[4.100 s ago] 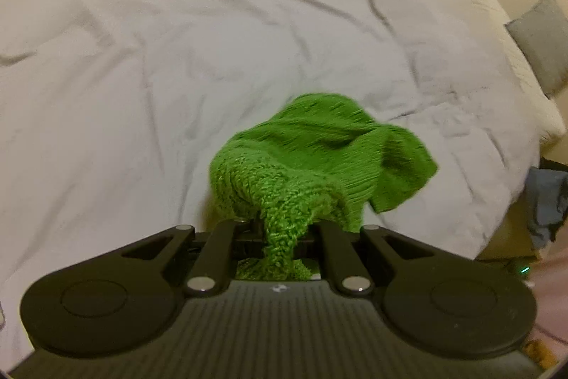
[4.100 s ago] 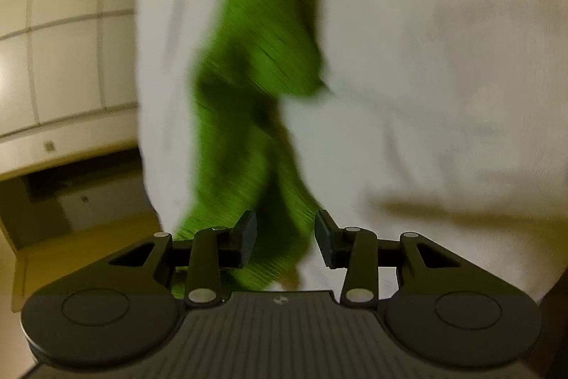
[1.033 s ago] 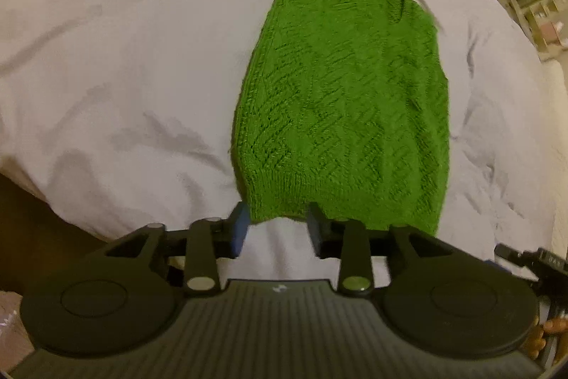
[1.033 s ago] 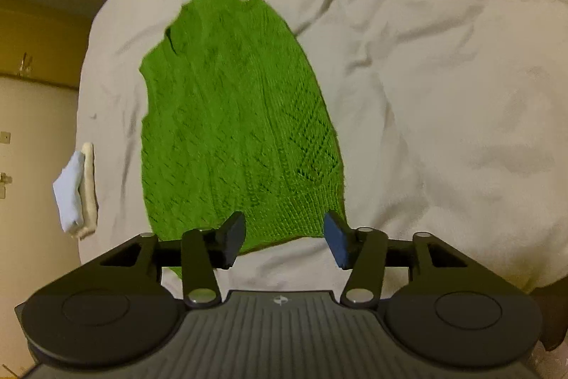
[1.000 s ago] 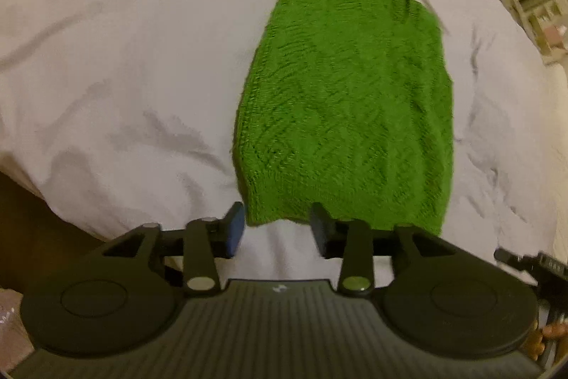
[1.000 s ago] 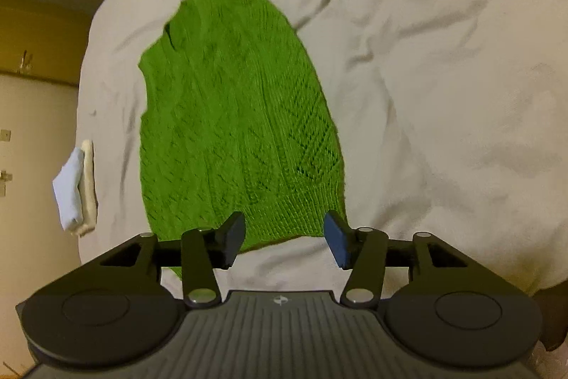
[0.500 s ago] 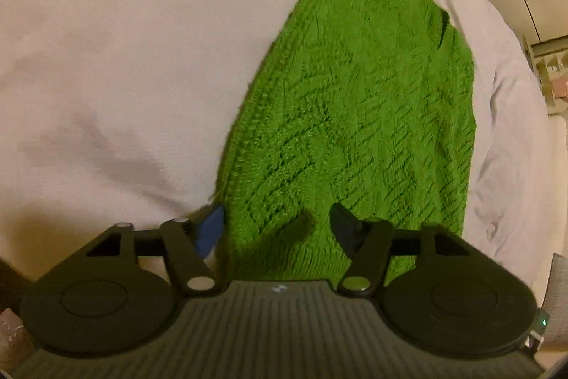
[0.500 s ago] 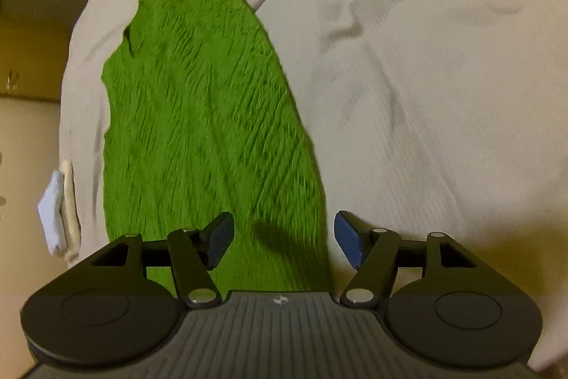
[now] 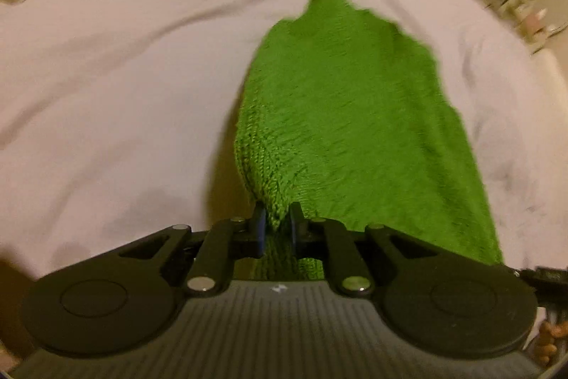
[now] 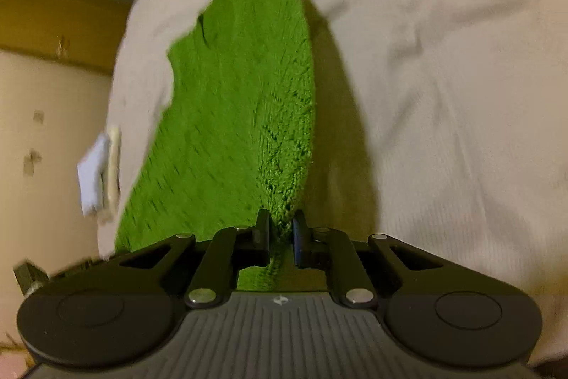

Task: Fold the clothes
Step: 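Lay the vest flat on the bed and open both grippers, then move both open grippers down to the hem of the green vest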

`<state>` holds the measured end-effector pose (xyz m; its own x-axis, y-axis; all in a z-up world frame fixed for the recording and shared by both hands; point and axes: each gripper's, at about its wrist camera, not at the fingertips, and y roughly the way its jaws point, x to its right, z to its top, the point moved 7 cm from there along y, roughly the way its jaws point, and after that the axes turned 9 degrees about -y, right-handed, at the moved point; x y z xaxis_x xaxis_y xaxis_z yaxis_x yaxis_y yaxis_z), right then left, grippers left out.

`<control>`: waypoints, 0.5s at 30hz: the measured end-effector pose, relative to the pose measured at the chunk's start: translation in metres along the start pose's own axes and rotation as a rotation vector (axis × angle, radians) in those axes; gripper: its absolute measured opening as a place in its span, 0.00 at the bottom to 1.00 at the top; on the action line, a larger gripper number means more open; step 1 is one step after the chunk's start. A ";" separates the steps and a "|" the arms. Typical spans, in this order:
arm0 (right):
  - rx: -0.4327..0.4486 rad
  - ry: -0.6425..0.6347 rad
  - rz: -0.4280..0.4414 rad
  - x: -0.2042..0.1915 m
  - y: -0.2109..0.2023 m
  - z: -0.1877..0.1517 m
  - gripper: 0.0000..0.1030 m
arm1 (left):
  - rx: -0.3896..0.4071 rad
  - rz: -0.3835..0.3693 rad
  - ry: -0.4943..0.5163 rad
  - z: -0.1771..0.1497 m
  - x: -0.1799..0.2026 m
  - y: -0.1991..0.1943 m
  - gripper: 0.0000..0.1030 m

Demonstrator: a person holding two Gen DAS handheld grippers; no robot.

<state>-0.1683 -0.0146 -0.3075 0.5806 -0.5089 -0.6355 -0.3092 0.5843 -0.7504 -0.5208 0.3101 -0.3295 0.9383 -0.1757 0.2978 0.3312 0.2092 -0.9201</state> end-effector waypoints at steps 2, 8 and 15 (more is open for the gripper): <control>-0.077 -0.005 -0.067 0.008 0.017 -0.025 0.13 | -0.070 0.119 0.003 -0.018 -0.021 0.021 0.07; -0.142 -0.071 -0.296 0.020 0.019 -0.034 0.42 | -0.078 0.151 -0.017 -0.030 -0.022 0.009 0.09; -0.018 -0.167 -0.271 -0.017 0.013 0.013 0.51 | -0.046 0.085 0.210 -0.013 0.054 0.024 0.14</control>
<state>-0.1720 0.0096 -0.3041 0.7590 -0.5327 -0.3743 -0.1383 0.4297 -0.8923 -0.4633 0.2934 -0.3390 0.9199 -0.3566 0.1634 0.2422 0.1885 -0.9517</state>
